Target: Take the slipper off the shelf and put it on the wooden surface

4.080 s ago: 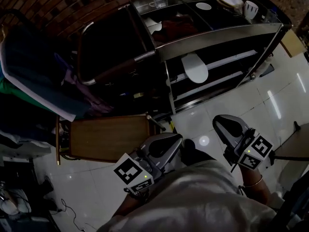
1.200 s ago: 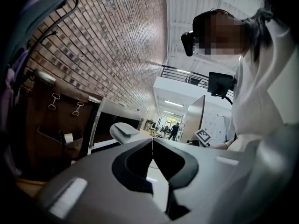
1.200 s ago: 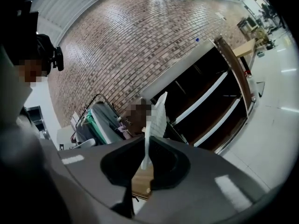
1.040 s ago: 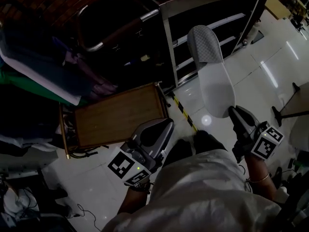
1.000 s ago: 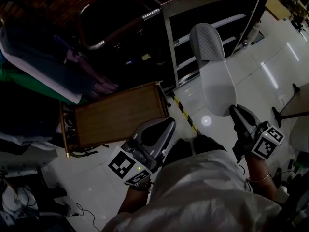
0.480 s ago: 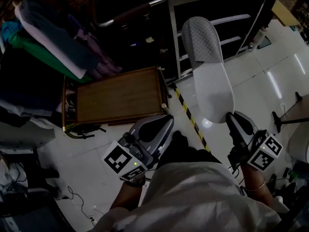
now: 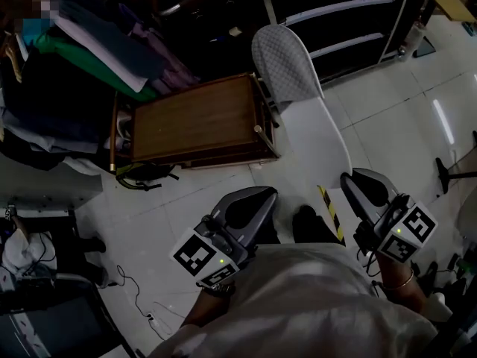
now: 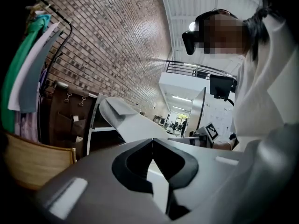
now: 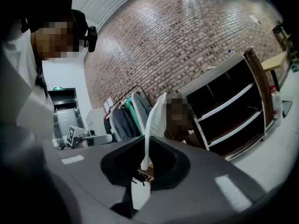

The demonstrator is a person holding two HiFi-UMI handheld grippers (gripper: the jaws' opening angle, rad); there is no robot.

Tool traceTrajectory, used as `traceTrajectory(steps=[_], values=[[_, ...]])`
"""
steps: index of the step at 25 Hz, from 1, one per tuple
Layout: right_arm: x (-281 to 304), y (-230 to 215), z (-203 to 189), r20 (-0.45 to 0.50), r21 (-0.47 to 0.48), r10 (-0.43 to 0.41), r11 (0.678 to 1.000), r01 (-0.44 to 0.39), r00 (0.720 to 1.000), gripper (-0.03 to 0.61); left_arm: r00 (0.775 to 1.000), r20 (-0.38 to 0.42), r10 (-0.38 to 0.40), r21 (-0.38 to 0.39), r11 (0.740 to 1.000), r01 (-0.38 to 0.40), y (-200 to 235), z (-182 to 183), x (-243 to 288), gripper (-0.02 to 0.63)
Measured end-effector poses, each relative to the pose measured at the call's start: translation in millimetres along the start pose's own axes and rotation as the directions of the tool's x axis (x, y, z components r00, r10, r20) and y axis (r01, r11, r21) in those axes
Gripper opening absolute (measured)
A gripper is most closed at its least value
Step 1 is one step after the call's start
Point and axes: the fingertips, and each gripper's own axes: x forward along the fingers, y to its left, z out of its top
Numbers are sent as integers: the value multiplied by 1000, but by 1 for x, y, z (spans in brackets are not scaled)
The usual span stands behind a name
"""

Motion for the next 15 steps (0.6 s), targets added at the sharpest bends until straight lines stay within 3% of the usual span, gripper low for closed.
traceTrajectory(steps=[4, 9, 15], values=[[-5, 11, -6, 2, 16, -1, 1000, 1, 1000, 31, 997, 76, 9, 4, 1000, -9, 2, 19, -9, 0], [13, 18, -24, -2, 63, -28, 998, 28, 1000, 31, 997, 75, 16, 36, 999, -19, 13, 24, -43, 0], [91, 33, -80, -67, 177, -45, 983, 56, 997, 31, 986, 102, 132, 5, 991, -133, 85, 31, -133, 0]])
